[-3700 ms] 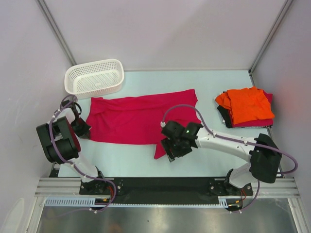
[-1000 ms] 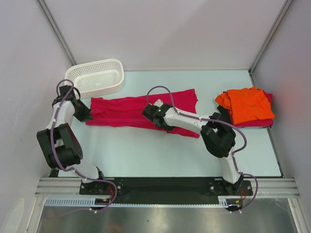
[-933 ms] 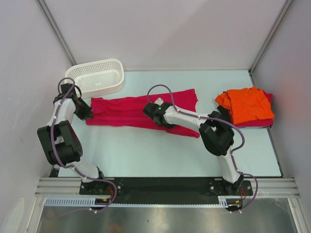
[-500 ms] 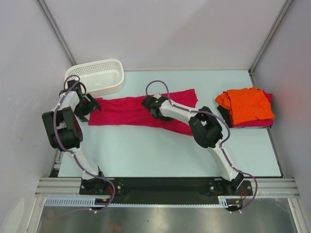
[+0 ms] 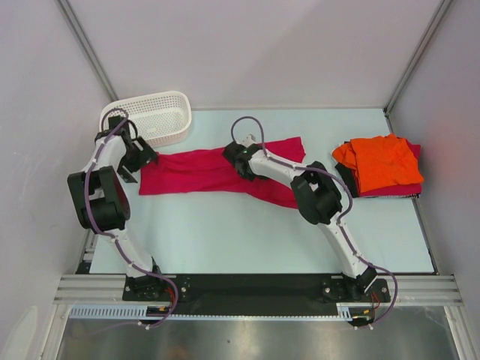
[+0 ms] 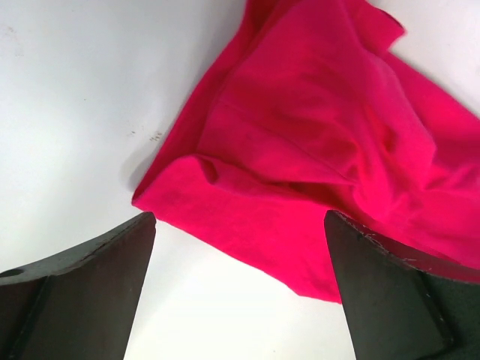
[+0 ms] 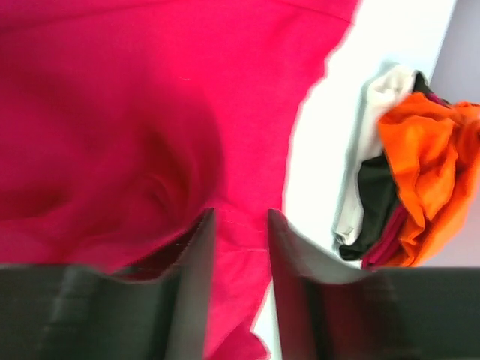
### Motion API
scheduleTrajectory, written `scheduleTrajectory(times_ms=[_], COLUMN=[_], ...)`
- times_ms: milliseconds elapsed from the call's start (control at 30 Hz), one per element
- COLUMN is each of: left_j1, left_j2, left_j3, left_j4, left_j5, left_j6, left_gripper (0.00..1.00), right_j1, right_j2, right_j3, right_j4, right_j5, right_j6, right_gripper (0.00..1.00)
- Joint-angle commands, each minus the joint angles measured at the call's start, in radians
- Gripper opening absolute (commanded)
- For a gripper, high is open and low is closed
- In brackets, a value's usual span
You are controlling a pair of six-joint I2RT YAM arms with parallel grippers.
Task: Fold and stack the t-shirts
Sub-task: Fold the other side of the tshirt into a rectangle
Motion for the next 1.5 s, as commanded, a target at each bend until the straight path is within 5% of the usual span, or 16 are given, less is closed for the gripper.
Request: scheduleTrajectory(times_ms=[0, 100, 167, 667, 1033, 1467], left_j1=[-0.015, -0.015, -0.019, -0.065, -0.07, -0.07], left_j2=[-0.064, -0.058, -0.058, -0.035, -0.055, -0.059], left_j3=[0.037, 0.026, 0.02, -0.026, -0.058, -0.046], left_j4=[-0.007, -0.007, -0.004, 0.009, 0.013, 0.004], left_j5=[-0.017, -0.019, -0.016, -0.02, -0.028, -0.033], left_j6=[0.028, 0.038, 0.038, 0.065, 0.071, 0.071], left_gripper=[1.0, 1.0, 1.0, 1.0, 1.0, 1.0], right_j1=[-0.007, 0.008, 0.029, 0.06, 0.002, -0.015], right_j2=[-0.214, -0.346, -0.395, -0.524, -0.428, -0.316], right_j3=[-0.073, -0.156, -0.193, -0.418, -0.434, -0.354], right_j4=[0.028, 0.05, 0.051, 0.215, 0.343, 0.301], right_j5=[0.063, 0.008, -0.021, -0.561, -0.669, -0.692], right_j6=[0.043, 0.049, 0.061, 0.242, 0.245, 0.247], right_gripper=[0.61, 0.99, 1.0, 0.88, 0.75, 0.65])
